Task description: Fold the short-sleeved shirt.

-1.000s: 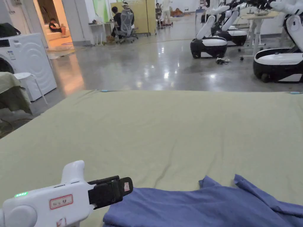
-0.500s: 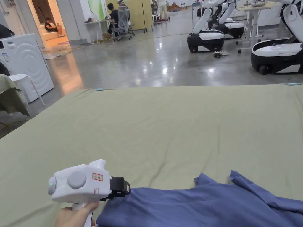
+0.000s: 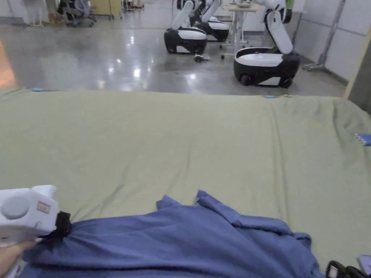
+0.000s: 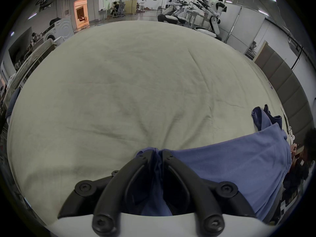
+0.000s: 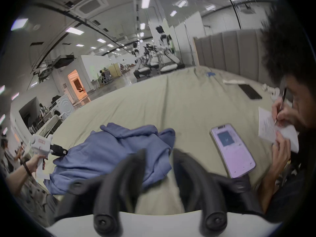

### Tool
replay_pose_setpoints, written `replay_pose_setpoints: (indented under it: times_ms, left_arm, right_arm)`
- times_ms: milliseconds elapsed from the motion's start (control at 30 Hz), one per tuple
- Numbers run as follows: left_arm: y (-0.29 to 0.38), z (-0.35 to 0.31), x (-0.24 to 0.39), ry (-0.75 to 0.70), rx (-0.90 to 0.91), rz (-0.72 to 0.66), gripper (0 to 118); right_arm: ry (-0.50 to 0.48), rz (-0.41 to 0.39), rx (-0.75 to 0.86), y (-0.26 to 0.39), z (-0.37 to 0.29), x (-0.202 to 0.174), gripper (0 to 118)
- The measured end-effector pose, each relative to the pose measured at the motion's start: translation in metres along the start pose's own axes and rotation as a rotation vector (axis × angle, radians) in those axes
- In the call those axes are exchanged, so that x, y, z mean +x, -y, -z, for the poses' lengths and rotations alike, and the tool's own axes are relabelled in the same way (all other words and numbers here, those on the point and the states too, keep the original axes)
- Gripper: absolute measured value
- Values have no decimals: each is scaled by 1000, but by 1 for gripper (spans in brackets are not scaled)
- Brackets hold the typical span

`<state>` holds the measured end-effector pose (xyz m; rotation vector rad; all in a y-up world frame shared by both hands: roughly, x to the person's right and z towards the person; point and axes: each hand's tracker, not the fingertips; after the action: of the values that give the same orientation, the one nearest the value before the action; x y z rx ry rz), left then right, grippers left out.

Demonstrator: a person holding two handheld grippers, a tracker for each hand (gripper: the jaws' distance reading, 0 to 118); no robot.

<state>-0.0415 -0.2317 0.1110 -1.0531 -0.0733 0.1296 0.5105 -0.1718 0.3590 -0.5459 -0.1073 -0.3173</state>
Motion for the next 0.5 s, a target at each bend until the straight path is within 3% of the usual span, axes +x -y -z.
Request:
replay_pose_setpoints:
  times_ms: [67,100,167,267,333,367,433,467,500]
  left_arm:
    - [3,-2,1,-9,15,13,11]
    - [5,-2,1,-9,19,14,11]
    - [7,-5,4,-9,22,13,11]
    - [7,-7,5,-9,26,19,11]
    - [10,-8,6,-8,26,17,11]
    - [10,-8,6,-8,29,16,11]
    - [11,-8,6,-5,36,15,11]
    - [13,-9,6,-4,44,16,10]
    - [15,-11,6,-1,54,18,10]
  right_arm:
    - [-2,51,-48,4,13,9,74]
    - [-25,77,-89,6,23,15,82]
    - [-40,110,-114,11,39,18,82]
    - [27,125,-173,18,68,19,80]
    - [11,147,-245,25,86,23,65]
    - [-8,162,-248,28,88,22,49]
    - [29,73,-198,26,79,19,6]
    - [-29,113,-204,24,77,21,6]
    - [-102,203,-196,25,73,22,6]
